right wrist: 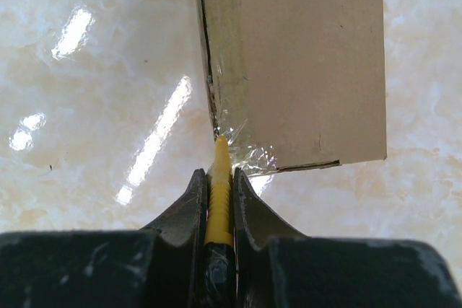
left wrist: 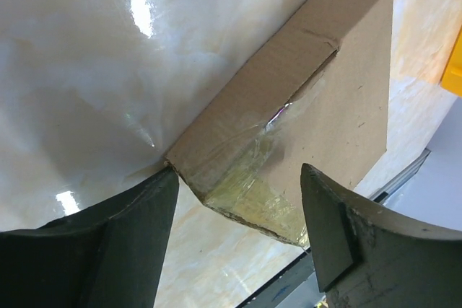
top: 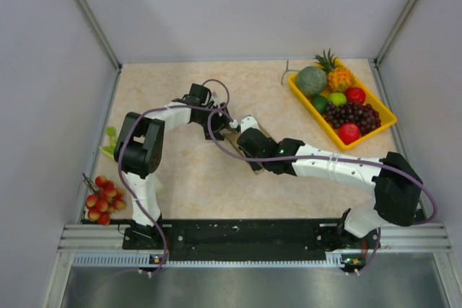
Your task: Unpack the express box
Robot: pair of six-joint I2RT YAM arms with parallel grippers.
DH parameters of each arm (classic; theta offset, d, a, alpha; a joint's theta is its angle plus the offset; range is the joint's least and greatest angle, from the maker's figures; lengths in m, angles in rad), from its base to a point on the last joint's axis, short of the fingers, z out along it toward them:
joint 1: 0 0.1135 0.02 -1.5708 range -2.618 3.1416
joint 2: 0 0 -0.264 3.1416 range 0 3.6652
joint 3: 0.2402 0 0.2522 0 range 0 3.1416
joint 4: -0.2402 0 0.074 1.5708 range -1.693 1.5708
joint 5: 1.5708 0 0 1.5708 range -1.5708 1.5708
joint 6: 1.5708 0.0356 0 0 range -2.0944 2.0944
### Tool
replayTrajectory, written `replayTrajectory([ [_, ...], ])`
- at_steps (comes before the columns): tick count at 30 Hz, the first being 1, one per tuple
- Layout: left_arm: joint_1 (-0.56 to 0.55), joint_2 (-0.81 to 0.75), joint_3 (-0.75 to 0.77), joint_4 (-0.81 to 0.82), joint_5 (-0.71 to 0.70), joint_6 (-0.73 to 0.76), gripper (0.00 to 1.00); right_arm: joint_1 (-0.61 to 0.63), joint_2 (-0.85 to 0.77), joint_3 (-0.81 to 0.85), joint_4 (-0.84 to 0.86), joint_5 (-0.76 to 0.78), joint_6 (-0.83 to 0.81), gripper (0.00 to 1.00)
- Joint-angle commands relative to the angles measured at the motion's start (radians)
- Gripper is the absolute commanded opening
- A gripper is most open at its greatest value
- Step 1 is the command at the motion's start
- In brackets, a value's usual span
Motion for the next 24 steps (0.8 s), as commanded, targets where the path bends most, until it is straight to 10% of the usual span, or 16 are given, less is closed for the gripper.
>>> replayTrajectory([
  [1,0.019,0.024,-0.043,-0.036,-0.168,0.096,0.76,0.014,-0.012,0.029,-0.032,-0.007,0.018,0.00],
  [24,-0.013,-0.119,-0.181,0.007,-0.072,0.013,0.77,0.014,0.077,0.103,-0.001,0.013,-0.023,0.00],
])
